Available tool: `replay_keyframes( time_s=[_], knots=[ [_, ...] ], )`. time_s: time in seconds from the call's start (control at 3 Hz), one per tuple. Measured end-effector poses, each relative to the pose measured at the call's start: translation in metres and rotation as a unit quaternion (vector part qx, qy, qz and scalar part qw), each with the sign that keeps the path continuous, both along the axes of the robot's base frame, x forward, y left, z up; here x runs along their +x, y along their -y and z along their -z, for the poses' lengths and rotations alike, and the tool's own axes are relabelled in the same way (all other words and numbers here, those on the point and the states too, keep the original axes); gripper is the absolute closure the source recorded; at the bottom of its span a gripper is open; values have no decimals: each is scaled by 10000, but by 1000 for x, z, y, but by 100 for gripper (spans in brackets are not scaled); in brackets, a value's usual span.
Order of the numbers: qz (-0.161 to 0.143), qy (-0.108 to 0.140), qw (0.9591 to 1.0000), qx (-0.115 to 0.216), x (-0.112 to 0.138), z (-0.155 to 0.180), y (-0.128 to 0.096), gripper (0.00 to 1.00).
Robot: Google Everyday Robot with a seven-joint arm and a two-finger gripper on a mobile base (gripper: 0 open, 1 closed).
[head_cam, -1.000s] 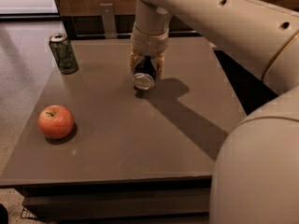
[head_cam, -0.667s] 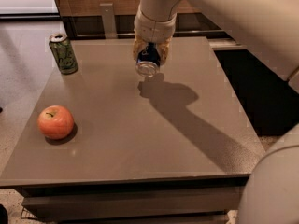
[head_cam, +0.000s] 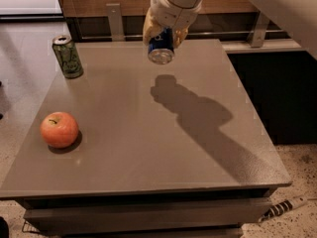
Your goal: Place pepsi can upright
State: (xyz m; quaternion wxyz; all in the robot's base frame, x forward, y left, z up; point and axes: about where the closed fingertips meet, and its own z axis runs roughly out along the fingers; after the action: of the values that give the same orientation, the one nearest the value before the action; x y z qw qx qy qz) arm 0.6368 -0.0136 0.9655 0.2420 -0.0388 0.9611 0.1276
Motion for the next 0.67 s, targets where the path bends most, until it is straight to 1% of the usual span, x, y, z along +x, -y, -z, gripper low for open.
replay_keyframes(
  time_s=[0.33, 0.67],
  knots=[
    [-671, 669, 9955, -16, -2, -14, -6, 100],
    [-1413, 1401, 9799, -164, -7, -20, -17, 100]
  ],
)
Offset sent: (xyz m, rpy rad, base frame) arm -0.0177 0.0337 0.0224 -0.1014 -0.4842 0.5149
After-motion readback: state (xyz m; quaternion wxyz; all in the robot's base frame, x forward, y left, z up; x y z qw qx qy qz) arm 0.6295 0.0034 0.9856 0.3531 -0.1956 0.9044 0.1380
